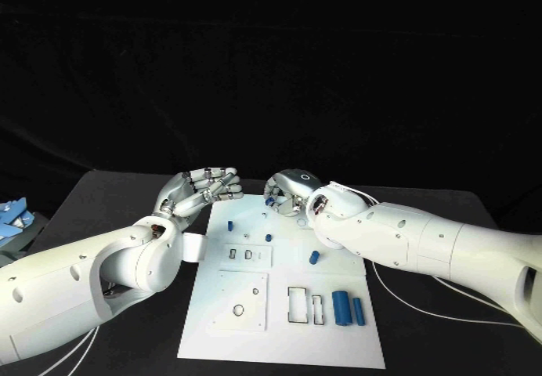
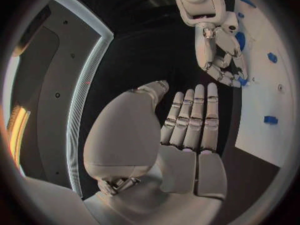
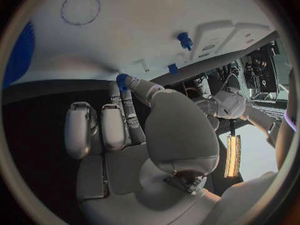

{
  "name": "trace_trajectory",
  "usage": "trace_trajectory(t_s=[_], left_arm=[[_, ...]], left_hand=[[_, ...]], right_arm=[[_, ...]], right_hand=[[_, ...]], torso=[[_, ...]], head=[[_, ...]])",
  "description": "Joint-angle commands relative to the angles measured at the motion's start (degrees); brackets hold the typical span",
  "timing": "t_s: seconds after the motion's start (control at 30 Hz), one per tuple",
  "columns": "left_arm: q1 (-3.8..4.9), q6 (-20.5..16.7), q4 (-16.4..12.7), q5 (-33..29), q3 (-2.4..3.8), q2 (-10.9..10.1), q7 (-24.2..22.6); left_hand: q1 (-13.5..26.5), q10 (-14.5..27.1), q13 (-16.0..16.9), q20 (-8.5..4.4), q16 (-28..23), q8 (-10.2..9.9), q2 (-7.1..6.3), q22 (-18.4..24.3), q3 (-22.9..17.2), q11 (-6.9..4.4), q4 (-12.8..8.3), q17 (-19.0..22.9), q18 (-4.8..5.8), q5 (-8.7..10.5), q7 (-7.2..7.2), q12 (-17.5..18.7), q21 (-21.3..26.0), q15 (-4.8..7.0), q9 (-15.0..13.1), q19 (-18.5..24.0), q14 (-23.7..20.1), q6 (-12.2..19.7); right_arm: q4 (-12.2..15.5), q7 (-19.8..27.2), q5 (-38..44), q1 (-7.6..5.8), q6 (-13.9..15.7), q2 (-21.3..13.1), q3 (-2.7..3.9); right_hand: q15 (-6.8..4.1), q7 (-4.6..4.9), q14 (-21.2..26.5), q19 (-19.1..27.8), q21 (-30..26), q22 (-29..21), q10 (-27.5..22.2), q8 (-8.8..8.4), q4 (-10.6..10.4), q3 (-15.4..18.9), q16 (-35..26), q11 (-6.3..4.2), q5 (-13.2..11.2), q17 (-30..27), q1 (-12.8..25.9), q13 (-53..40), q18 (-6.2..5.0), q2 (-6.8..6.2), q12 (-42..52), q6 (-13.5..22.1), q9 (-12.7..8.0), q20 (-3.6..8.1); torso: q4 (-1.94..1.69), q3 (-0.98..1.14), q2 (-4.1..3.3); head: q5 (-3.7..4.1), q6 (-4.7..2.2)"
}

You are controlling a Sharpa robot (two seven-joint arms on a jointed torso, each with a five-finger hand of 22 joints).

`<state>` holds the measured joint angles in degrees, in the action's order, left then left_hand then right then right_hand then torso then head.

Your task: Assemble the parts on the task board

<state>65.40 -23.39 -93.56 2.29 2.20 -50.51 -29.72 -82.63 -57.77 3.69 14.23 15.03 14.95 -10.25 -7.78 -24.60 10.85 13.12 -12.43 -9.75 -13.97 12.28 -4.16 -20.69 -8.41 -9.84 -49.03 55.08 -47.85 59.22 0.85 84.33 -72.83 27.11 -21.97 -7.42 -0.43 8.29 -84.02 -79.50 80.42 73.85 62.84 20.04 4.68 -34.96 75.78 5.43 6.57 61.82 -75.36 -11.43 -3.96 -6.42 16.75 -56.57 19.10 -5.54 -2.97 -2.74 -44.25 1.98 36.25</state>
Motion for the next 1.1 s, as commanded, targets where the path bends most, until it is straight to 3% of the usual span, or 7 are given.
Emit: trace_trajectory(t_s=[0.03, 0.23, 0.37, 0.5, 0.8, 1.0, 1.1], left_arm=[[0.08, 0.8, -0.1, -0.1, 0.05, 0.1, -0.2], [0.08, 0.8, 0.0, -0.1, 0.05, 0.1, -0.1], [0.09, 0.9, 0.0, -0.1, 0.05, 0.1, -0.1], [0.09, 0.9, 0.0, -0.1, 0.05, 0.1, 0.0], [0.09, 1.0, 0.1, -0.1, 0.05, 0.0, 0.2], [0.09, 1.0, 0.3, -0.1, 0.04, -0.3, 0.3], [0.09, 1.1, 0.3, -0.1, 0.04, -0.5, 0.3]], left_hand=[[0.5, -0.4, 0.0, -0.02, -0.4, -0.3, 0.04, 0.1, -0.3, 0.1, -0.1, -0.1, -0.49, 0.24, 1.87, 0.2, 0.4, 0.01, 0.1, 0.3, -0.3, -0.4], [0.5, -0.4, 0.0, -0.02, -0.4, -0.3, 0.04, 0.1, -0.3, 0.1, -0.1, -0.1, -0.49, 0.24, 1.87, 0.2, 0.4, 0.01, 0.1, 0.3, -0.3, -0.4], [0.6, -0.4, 0.0, 0.02, -0.4, -0.3, 0.03, 0.1, -0.4, 0.11, -0.1, -0.1, -0.51, 0.26, 1.88, 0.3, 0.4, 0.0, 0.1, 0.4, -0.3, -0.4], [0.6, -0.4, 0.0, 0.02, -0.4, -0.3, 0.03, 0.1, -0.4, 0.11, -0.1, -0.1, -0.51, 0.26, 1.88, 0.3, 0.4, 0.0, 0.1, 0.4, -0.3, -0.4], [0.7, -0.4, 0.0, 0.04, -0.5, -0.4, 0.01, 0.1, -0.4, 0.12, -0.1, -0.1, -0.52, 0.27, 1.89, 0.3, 0.5, -0.01, 0.1, 0.4, -0.3, -0.4], [0.7, -0.3, 0.0, 0.07, -0.5, -0.4, 0.01, 0.1, -0.4, 0.13, -0.1, -0.1, -0.54, 0.28, 1.89, 0.3, 0.5, -0.02, 0.1, 0.4, -0.4, -0.3], [0.7, -0.3, 0.0, 0.08, -0.5, -0.4, 0.0, 0.1, -0.4, 0.13, -0.1, -0.1, -0.54, 0.29, 1.88, 0.3, 0.5, -0.03, 0.1, 0.4, -0.4, -0.3]], right_arm=[[0.2, 0.7, 0.3, 0.27, -1.6, 0.0, -0.16], [-0.2, 0.1, 0.5, 0.27, -1.8, 0.2, -0.16], [-0.7, -0.2, 0.5, 0.27, -2.5, 0.4, -0.16], [-1.0, -0.6, 0.6, 0.26, -3.4, 0.6, -0.16], [-0.5, -0.7, 0.7, 0.25, -3.1, 0.0, -0.17], [4.1, -0.9, 0.1, -0.24, -0.6, -4.1, 0.25], [8.2, -1.5, -2.0, -1.23, -0.5, -8.2, 0.6]], right_hand=[[0.02, -0.1, -1.0, -0.2, 0.2, -0.2, 1.0, -0.04, 0.2, -0.2, 0.4, -1.35, 0.2, -0.1, -0.2, -1.9, 0.33, 0.21, 0.4, 0.4, 0.1, -0.13], [0.39, 0.32, -0.8, 0.5, -0.3, -0.9, -0.3, -0.73, 0.0, -0.3, 0.2, -0.87, 0.2, -0.6, 0.6, -1.7, 0.15, -0.22, -0.2, 1.7, 0.1, -0.39], [2.1, 2.06, 0.2, 4.1, -3.5, -5.6, -5.9, -3.62, -0.7, -0.9, -1.2, 1.19, 0.4, -3.7, 2.6, 0.2, -0.87, -1.98, -3.7, 6.2, -0.4, -1.75], [3.03, 2.93, 1.9, 8.0, -7.3, -11.0, -9.8, -5.97, -0.7, -0.9, -3.3, 2.27, 0.1, -7.9, 3.0, 1.8, -2.13, -3.27, -5.6, 9.4, -0.9, -2.83], [3.08, 2.81, 2.1, 8.5, -8.1, -11.7, -10.4, -6.33, -0.6, -0.6, -3.4, 2.27, 0.4, -8.2, 2.9, 2.3, -2.33, -3.46, -5.4, 9.3, -0.8, -3.04], [2.95, 2.81, 1.4, 7.0, -7.2, -10.1, -8.9, -5.86, -0.9, -0.4, -2.3, 2.12, 1.3, -7.0, 3.1, 2.5, -1.98, -3.33, -4.3, 7.7, -0.3, -2.94], [2.75, 2.76, 0.8, 5.6, -6.1, -8.3, -7.0, -5.88, -1.3, -0.2, -1.4, 1.85, 1.9, -5.8, 3.6, 2.6, -1.59, -3.57, -3.2, 7.1, 0.0, -2.8]], torso=[[0.03, 0.01, -0.07], [-0.02, 0.01, -0.11], [0.01, 0.0, -0.13], [0.02, 0.01, -0.14], [0.07, 0.05, -0.15], [0.35, 0.13, 0.0], [0.79, 0.25, 0.24]], head=[[-0.08, -0.02], [-0.12, -0.06], [-0.15, -0.07], [-0.15, 0.0], [-0.19, 0.07], [-0.11, -0.25], [-0.13, -0.38]])
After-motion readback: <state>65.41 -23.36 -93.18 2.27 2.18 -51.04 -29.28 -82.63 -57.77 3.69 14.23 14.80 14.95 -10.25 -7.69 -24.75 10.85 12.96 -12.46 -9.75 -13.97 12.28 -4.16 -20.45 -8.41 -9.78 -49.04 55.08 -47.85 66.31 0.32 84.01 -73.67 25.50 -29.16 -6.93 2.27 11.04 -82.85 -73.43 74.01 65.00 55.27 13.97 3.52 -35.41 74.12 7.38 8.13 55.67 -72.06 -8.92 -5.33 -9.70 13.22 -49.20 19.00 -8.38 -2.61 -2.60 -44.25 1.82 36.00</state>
